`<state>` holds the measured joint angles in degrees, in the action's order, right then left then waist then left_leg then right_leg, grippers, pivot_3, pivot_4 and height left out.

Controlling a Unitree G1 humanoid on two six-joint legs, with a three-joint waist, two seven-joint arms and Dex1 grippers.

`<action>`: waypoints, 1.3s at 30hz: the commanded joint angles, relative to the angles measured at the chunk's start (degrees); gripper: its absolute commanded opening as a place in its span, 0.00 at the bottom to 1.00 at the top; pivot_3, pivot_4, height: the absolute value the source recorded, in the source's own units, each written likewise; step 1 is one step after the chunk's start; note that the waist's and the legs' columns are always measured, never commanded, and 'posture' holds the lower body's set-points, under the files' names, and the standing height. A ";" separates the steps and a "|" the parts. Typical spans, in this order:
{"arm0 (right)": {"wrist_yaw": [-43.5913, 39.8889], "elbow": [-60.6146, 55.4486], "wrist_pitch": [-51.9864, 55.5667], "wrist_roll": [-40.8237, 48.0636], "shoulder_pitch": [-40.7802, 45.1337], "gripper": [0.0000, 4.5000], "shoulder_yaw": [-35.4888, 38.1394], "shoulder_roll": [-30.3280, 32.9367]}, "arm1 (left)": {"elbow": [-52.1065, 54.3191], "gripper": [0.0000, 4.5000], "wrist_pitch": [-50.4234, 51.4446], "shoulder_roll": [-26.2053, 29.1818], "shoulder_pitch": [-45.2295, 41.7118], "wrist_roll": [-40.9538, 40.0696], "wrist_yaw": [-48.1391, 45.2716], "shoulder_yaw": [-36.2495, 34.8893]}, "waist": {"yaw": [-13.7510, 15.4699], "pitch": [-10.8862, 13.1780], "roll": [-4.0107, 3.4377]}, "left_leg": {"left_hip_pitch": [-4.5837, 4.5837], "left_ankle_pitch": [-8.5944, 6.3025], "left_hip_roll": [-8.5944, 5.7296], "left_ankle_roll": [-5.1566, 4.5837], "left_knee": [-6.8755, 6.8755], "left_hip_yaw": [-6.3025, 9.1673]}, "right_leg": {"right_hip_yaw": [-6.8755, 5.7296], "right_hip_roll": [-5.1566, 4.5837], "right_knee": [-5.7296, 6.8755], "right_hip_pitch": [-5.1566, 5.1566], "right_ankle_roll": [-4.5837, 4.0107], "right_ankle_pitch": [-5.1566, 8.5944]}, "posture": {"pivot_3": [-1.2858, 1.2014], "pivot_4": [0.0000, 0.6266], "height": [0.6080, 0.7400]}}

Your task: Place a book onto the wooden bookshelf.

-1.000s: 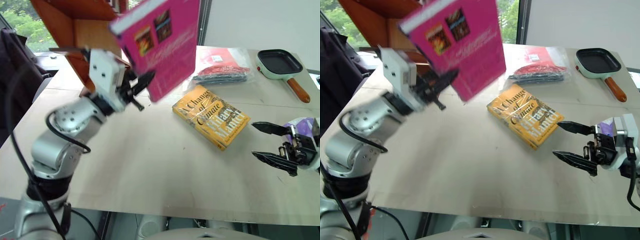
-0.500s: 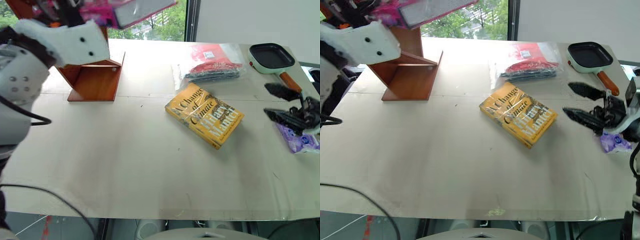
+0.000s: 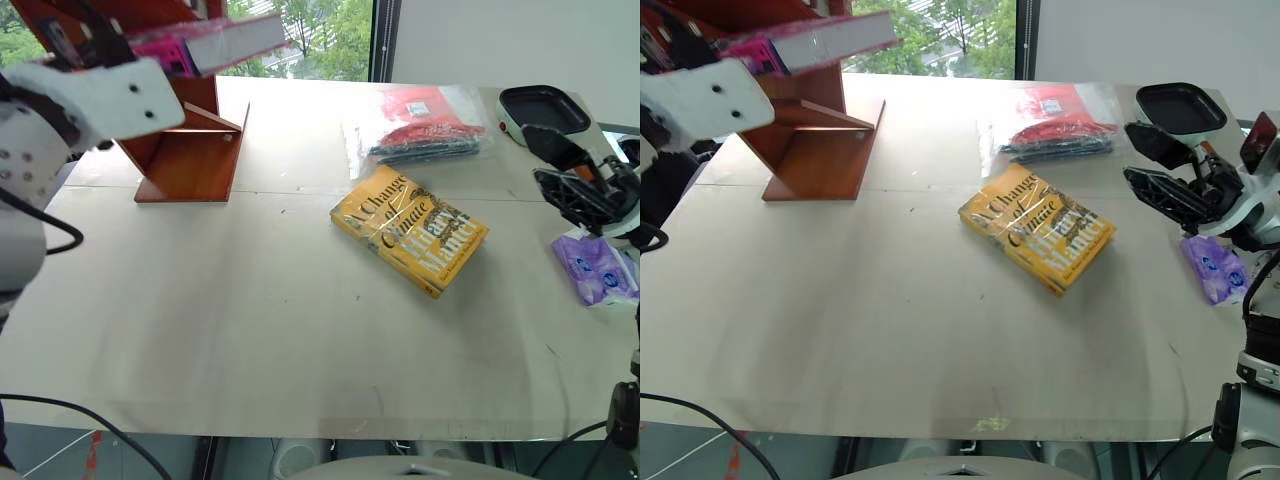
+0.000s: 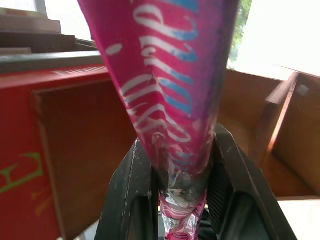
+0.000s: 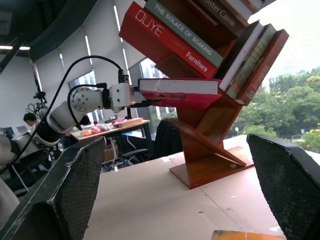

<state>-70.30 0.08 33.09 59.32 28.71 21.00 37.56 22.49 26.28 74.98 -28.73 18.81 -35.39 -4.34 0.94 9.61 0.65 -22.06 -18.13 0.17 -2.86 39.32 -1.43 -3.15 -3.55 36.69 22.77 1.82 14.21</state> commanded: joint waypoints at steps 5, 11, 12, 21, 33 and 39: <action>-0.19 -1.35 -1.66 -0.91 0.69 1.00 -0.05 -1.95 | -2.43 0.14 -0.97 1.92 -5.65 5.00 -2.50 1.09 | -0.07 0.03 0.08 | 0.00 0.00 0.00 0.00 0.02 0.04 | -0.03 0.02 0.05 0.01 0.00 0.00 | 0.52 0.24 1.00; -0.24 -1.21 -1.26 -1.52 2.25 1.00 -0.95 -2.38 | -14.63 0.14 -8.69 2.41 -15.61 10.32 -7.31 9.52 | -0.14 0.02 0.10 | 0.07 0.00 -0.02 -0.01 0.03 -0.02 | -0.03 0.20 0.11 0.01 0.00 0.00 | 0.52 0.24 1.00; -0.45 -0.63 -1.18 -1.63 2.91 1.00 -0.99 -2.06 | -16.19 0.14 -9.61 1.91 -17.45 10.88 -8.80 10.76 | -0.14 0.02 0.10 | 0.08 0.00 -0.02 -0.01 0.03 -0.04 | -0.05 0.21 0.11 0.01 0.00 0.00 | 0.52 0.24 1.00; -1.49 1.84 -1.56 -3.02 5.19 1.00 -1.62 -2.10 | -23.40 0.14 -9.11 -0.11 -27.89 17.05 -15.18 14.02 | -0.20 -0.01 0.17 | -0.32 0.01 -0.02 -0.01 0.22 -0.03 | -0.13 0.25 0.08 0.33 0.01 0.00 | 0.52 0.24 1.00; -2.06 2.45 -3.26 -5.40 5.80 1.00 -2.60 -3.86 | -23.89 0.14 -3.31 0.65 -24.87 19.15 -21.26 13.14 | -1.26 -0.01 0.17 | -0.37 0.01 0.03 -0.01 0.47 -0.03 | -0.09 0.28 0.24 0.36 0.01 -0.01 | 0.52 0.24 1.00; -0.82 1.93 -4.95 -7.49 4.75 1.00 -2.35 -4.20 | -24.76 0.14 -2.81 -1.13 -26.10 18.61 -23.25 13.75 | -1.70 -0.01 0.17 | -0.39 0.01 0.06 -0.01 0.56 -0.04 | -0.05 0.29 0.29 0.37 0.01 -0.01 | 0.52 0.24 1.00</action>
<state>-71.64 3.46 29.63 52.06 33.45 17.87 33.24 -1.87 22.26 72.89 -53.36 36.40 -58.45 11.74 -0.77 9.60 0.82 -22.45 -18.12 0.23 -2.87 39.89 -1.47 -3.20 -3.26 36.99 23.15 1.83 14.21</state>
